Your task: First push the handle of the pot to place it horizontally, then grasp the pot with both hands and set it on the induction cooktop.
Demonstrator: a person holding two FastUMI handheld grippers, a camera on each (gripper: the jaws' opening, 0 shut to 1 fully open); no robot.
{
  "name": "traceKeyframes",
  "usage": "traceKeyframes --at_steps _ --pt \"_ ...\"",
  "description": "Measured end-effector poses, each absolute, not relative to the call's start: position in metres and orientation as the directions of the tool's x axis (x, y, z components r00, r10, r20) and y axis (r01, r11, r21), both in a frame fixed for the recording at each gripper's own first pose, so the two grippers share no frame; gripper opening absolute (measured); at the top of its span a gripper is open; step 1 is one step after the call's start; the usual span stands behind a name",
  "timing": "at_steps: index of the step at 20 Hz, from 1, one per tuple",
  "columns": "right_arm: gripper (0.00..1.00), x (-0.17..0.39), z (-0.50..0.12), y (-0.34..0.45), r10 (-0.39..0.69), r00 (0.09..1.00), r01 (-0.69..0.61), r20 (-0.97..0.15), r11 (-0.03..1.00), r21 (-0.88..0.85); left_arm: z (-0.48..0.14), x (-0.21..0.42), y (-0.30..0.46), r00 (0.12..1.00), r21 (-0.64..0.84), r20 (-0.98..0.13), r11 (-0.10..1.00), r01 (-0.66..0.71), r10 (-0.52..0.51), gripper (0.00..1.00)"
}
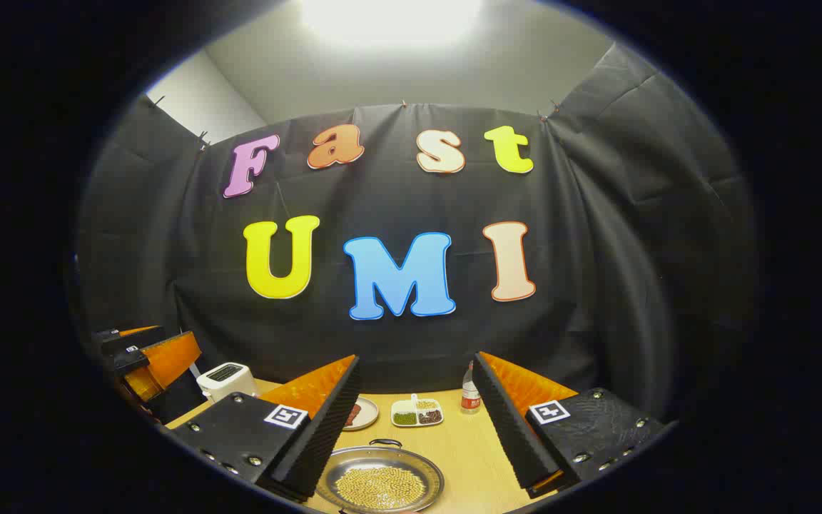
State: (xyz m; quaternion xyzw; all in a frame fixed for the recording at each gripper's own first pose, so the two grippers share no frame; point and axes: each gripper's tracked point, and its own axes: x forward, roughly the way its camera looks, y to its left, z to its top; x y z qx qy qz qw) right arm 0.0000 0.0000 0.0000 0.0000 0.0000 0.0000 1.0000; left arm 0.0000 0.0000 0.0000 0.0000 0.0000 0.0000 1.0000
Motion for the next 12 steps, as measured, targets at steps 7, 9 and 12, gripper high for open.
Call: traceKeyframes --at_steps 7,9,12 --pt "0.97 0.000 -0.003 -0.001 0.002 1.000 -0.002 -0.013 1.000 -0.012 -0.004 0.002 -0.011 1.000 0.010 -0.005 1.000 0.027 -0.027 0.97" --pt "0.98 0.001 -0.002 -0.001 0.002 1.000 -0.002 -0.015 1.000 -0.022 -0.005 0.002 -0.015 0.999 0.003 -0.002 0.999 0.032 -0.032 0.95" --pt "0.97 0.000 -0.003 -0.001 -0.004 1.000 0.004 -0.016 1.000 -0.025 -0.013 0.002 -0.015 0.999 -0.018 -0.018 0.999 0.040 -0.041 0.96"
